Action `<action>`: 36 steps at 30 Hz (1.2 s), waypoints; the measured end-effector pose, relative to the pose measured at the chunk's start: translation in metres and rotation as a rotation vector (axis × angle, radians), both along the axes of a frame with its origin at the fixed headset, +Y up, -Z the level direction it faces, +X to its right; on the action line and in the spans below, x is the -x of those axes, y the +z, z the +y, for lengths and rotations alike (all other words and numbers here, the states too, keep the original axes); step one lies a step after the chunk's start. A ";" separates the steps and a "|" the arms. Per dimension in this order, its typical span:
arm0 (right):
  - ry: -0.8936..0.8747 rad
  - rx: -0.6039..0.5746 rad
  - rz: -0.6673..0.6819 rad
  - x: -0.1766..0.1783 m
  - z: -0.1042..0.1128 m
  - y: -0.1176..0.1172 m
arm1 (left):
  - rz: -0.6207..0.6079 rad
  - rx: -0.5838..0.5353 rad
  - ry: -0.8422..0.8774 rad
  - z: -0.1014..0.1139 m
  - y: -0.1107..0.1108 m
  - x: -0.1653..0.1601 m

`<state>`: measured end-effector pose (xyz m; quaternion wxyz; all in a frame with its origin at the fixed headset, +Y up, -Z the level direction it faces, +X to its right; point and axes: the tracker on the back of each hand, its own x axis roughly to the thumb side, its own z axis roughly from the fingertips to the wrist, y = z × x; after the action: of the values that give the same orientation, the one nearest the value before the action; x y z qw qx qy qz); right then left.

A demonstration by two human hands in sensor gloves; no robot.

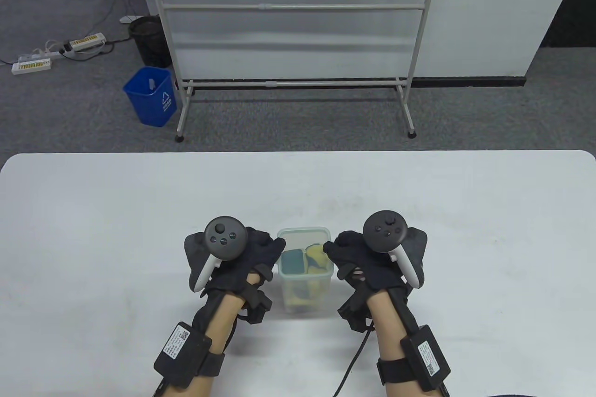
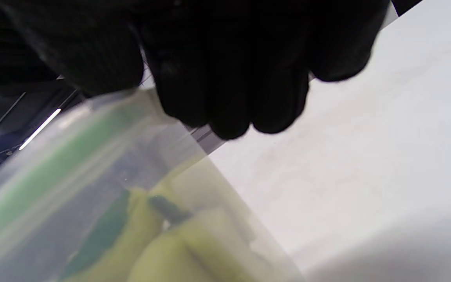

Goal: Squeeze sponges into plastic airtight container

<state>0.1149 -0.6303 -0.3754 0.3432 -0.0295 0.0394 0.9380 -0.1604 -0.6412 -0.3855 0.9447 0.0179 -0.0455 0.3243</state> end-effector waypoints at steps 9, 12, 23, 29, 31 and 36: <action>0.031 -0.017 -0.027 0.002 0.000 0.004 | -0.007 0.000 -0.004 -0.003 -0.001 0.000; 0.061 -0.035 -0.037 0.003 0.000 0.007 | -0.014 -0.005 -0.019 -0.006 -0.001 0.000; 0.092 -0.337 -0.106 -0.031 -0.002 0.015 | 0.027 -0.202 -0.126 0.006 0.011 0.017; 0.286 -0.383 -0.026 -0.051 -0.045 0.019 | -0.021 -0.174 -0.277 -0.024 0.011 0.037; 0.323 -0.350 0.009 -0.051 -0.058 0.018 | -0.028 -0.173 -0.347 -0.035 0.013 0.040; 0.397 -0.303 0.041 -0.051 -0.075 0.016 | -0.081 -0.120 -0.524 -0.061 0.022 0.035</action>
<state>0.1657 -0.7049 -0.3598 0.1517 0.0344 -0.1015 0.9826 -0.1953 -0.7020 -0.3630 0.9910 0.0486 -0.1055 0.0659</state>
